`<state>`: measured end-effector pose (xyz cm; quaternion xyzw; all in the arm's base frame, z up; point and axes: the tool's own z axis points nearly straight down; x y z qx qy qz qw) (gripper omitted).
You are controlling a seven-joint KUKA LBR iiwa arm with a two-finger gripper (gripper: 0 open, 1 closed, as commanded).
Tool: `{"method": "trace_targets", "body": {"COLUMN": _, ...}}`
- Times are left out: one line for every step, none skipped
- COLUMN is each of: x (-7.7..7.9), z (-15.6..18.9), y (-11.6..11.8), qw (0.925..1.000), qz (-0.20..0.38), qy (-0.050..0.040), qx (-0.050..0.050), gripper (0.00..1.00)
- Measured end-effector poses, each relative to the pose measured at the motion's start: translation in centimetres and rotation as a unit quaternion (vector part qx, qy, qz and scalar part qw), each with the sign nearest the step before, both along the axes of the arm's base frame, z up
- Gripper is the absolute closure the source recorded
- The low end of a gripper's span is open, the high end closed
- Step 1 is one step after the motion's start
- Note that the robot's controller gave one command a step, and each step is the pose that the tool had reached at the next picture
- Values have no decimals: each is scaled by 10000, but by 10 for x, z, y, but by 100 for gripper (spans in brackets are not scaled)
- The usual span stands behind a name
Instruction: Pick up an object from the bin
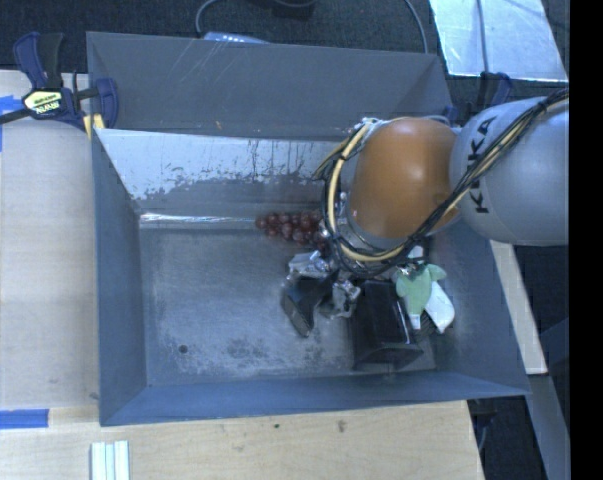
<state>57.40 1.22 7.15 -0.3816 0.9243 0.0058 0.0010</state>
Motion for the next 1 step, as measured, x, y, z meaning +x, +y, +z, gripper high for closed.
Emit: {"method": "trace_targets", "body": {"x": 0, "z": 0, "y": 0, "qw": 10000, "qz": -4, "qy": 1, "qx": 1, "gripper": 100}}
